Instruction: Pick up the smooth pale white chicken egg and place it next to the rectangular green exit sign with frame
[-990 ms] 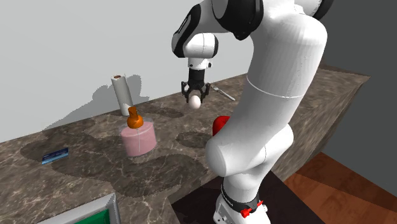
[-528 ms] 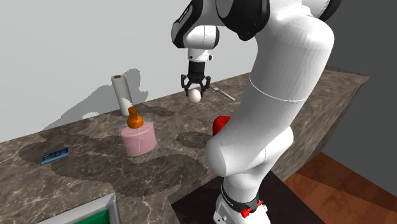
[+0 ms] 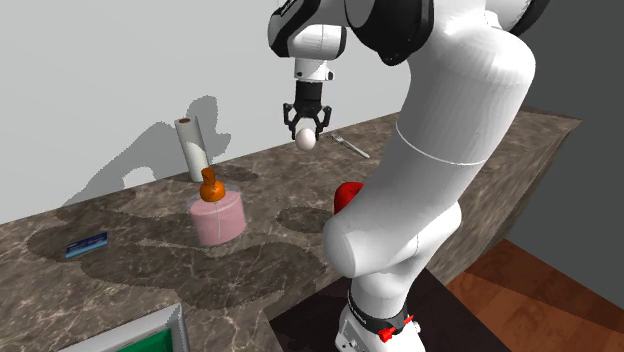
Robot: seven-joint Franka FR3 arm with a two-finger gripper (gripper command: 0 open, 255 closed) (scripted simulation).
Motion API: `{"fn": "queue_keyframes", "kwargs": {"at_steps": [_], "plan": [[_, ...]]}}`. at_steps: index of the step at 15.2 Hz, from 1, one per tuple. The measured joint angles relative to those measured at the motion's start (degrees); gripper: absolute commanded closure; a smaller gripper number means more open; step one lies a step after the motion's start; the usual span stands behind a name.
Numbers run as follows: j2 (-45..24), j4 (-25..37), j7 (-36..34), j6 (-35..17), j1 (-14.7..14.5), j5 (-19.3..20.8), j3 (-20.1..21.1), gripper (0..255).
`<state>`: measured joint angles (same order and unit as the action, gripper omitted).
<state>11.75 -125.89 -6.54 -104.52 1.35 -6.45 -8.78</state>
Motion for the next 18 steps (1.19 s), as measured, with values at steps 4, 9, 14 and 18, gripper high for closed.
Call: {"fn": "queue_keyframes", "kwargs": {"at_steps": [4, 9, 14, 18], "plan": [[0.63, 2.44, -0.49, 3.02, -0.02, 0.14, 0.08, 255], [2.72, 3.00, -2.30, 5.45, -0.61, -0.03, 1.06, 255], [6.53, -0.60, -8.42, 4.78, -3.27, -1.91, 5.19, 255], [9.73, -4.25, -13.80, 3.44, -5.73, -4.04, 9.07, 255]]}}
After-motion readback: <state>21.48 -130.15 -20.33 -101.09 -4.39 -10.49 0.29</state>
